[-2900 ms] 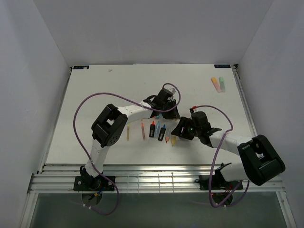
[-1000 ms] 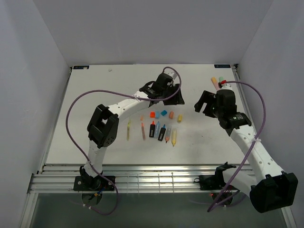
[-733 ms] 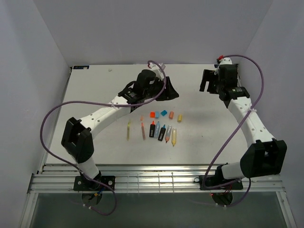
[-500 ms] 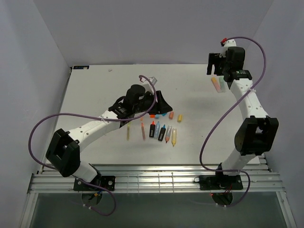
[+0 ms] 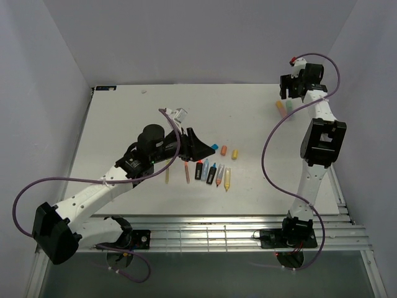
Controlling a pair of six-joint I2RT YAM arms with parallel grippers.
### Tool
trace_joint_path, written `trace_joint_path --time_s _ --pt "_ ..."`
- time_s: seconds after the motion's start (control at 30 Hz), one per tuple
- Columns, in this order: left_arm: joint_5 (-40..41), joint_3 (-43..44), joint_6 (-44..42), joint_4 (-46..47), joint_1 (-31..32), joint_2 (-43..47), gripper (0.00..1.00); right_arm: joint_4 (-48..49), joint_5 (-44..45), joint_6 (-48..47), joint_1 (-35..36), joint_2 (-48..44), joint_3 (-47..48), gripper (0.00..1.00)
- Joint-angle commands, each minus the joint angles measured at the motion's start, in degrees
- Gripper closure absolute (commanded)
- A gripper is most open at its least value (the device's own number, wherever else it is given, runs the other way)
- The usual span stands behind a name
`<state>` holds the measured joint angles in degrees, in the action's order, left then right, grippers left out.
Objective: Open the pen caps
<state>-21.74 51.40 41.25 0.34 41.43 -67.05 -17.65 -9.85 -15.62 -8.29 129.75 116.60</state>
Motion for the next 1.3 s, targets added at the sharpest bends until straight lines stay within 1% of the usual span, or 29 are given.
trace_joint_path --time_s 0.0,0.07,0.13,0.37,0.5,0.73,1.0,1.27 --pt "-0.7 -0.8 -0.1 0.0 0.0 3.7 0.37 1.9 -4.3 -5.7 0.4 0.6 1.8 0.24" --pt "-0.4 -0.8 -0.6 -1.8 0.0 4.1 0.37 2.3 -5.0 -5.7 0.0 1.6 1.7 0.26" --pt "-0.4 -1.5 -0.5 -1.3 0.0 4.2 0.37 2.2 -6.8 -5.7 -0.1 3.0 1.5 0.29" --pt "-1.5 -4.2 0.4 1.3 0.0 3.5 0.37 3.8 -8.9 -4.7 -0.3 5.8 -2.2 0.4" --pt "-1.2 -5.3 0.3 1.5 0.0 3.7 0.37 4.9 -8.8 -4.6 -0.3 6.1 -4.3 0.41" --pt "-2.8 -6.9 1.7 3.6 0.0 3.3 0.37 5.0 -7.8 -5.1 -0.3 6.7 -5.2 0.41" --pt "-2.9 -7.2 1.5 3.9 0.0 2.4 0.37 5.1 -6.0 -6.3 -0.4 7.3 -5.9 0.41" --pt "-2.8 -8.0 1.7 4.5 0.0 1.9 0.37 4.9 -5.4 -7.8 -1.1 7.4 -8.8 0.41"
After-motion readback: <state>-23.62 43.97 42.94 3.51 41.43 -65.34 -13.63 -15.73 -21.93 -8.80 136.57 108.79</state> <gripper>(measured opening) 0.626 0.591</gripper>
